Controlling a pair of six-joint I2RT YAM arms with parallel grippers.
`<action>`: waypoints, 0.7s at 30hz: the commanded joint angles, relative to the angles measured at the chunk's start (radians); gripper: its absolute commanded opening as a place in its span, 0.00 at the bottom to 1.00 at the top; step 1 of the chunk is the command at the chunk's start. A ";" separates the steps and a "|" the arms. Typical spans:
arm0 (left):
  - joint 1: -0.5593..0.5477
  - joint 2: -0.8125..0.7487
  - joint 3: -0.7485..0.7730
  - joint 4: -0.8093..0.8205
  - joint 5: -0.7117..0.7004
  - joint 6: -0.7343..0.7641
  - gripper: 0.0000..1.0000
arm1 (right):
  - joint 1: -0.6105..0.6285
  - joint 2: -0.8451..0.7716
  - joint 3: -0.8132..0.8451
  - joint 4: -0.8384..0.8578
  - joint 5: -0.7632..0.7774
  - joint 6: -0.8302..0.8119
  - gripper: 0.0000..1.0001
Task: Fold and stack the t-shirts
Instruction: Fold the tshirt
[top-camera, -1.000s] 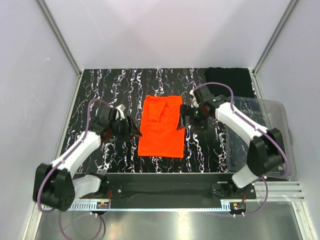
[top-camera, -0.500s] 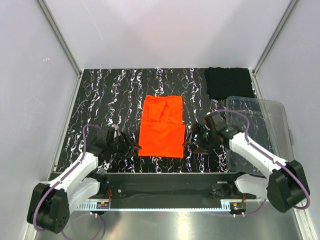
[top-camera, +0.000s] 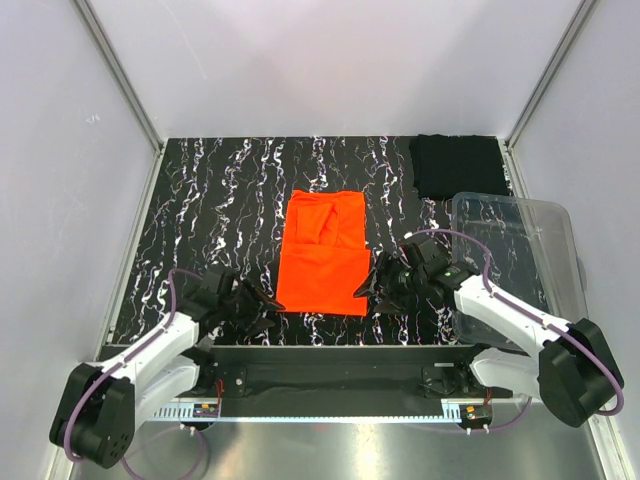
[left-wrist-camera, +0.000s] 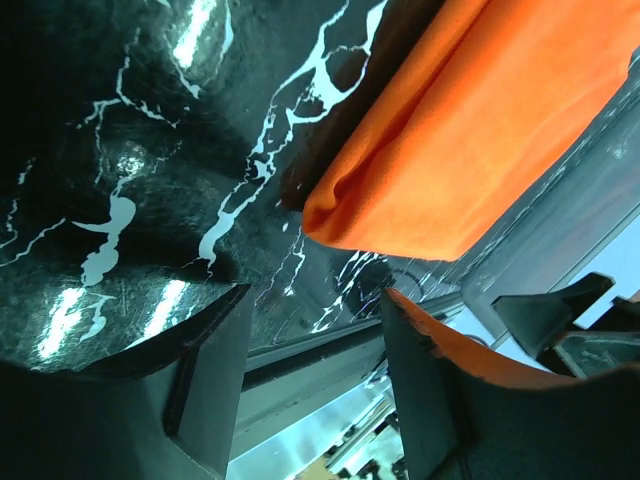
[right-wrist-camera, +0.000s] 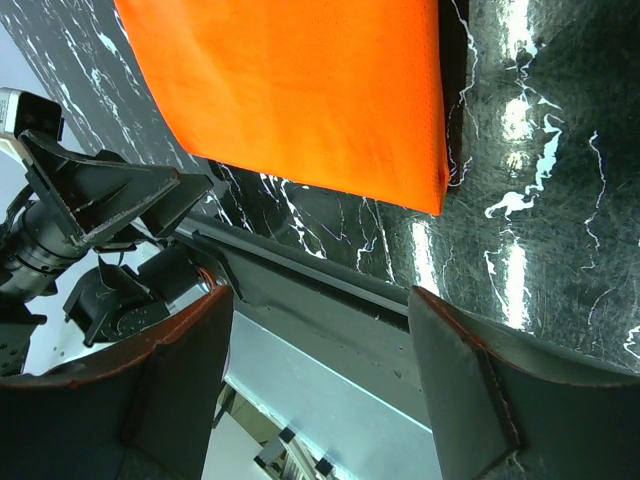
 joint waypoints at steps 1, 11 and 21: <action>-0.007 0.019 0.011 0.040 -0.039 -0.043 0.58 | 0.011 -0.011 0.004 0.032 -0.004 -0.017 0.77; -0.009 0.182 0.017 0.178 -0.056 -0.069 0.53 | 0.013 0.015 0.005 0.027 -0.008 -0.065 0.77; -0.011 0.168 -0.026 0.177 -0.105 -0.098 0.42 | 0.014 0.012 -0.074 0.077 0.042 0.094 0.69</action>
